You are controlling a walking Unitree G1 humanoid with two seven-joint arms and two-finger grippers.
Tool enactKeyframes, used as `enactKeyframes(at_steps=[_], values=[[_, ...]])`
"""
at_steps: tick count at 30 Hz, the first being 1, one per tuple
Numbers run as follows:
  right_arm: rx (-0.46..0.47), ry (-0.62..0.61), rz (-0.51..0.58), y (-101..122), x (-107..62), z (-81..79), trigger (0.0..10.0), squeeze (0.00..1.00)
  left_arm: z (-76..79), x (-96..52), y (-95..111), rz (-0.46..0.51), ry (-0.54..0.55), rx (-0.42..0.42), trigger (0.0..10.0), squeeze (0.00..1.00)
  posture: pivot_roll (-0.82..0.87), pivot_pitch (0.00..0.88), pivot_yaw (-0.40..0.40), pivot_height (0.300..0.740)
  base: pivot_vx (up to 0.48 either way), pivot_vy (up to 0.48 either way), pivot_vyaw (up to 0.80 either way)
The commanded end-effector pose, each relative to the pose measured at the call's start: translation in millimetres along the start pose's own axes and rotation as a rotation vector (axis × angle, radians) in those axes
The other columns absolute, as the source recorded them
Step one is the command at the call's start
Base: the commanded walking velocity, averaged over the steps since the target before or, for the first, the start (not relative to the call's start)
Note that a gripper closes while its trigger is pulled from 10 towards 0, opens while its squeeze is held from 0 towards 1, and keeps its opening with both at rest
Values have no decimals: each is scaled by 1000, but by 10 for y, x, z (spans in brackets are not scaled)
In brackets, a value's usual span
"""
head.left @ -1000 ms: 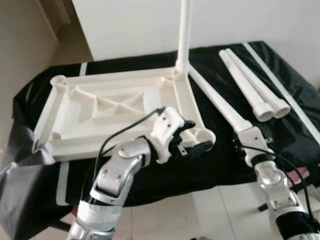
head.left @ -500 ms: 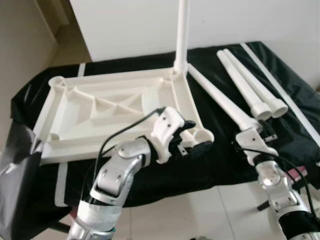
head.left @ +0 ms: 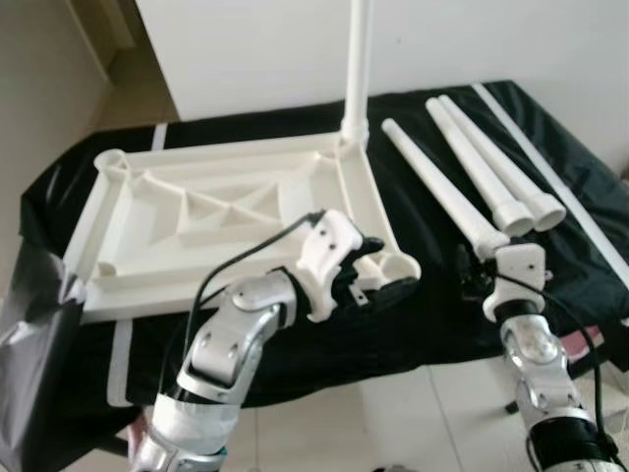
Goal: Building children table
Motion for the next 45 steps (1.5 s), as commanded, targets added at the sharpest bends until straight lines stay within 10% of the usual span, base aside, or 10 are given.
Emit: enactKeyframes(at_steps=[1,8,14,19,27,45], values=[[-5,41,-35,-38,11,-44,10000,0,-81,-11,0,-15,75,2,10000,0,-83,98,54,740,0,0,0],[-346,356,-42,-83,-32,-519,10000,0,-86,-8,3,-13,78,-2,10000,0,-84,96,51,740,0,0,0],[-450,499,26,23,-101,-738,10000,0,-82,-13,2,-14,82,-5,10000,0,-81,97,45,740,0,0,0],[-288,409,125,289,-38,-677,10000,0,-79,-11,1,-14,85,-6,10000,0,-80,97,42,740,0,0,0],[58,48,125,485,182,-35,10000,0,-66,-4,-4,-12,79,-8,10000,0,-87,91,46,740,0,0,0],[210,44,-129,152,358,82,10000,0,86,-13,-9,-24,-25,15,10000,0,-82,74,56,740,0,0,0]])
Point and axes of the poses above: a point about 5 cm out from each wrist's last joint towards the gripper, its own x axis pointing out of the wrist towards the gripper, its own y axis along the axis of the wrist's last joint, z = x × y, the point moved 4 cm from there along x, pointing out of the wrist towards the gripper, and after that the axes turned 10 degrees about x, right-handed, at the moved point
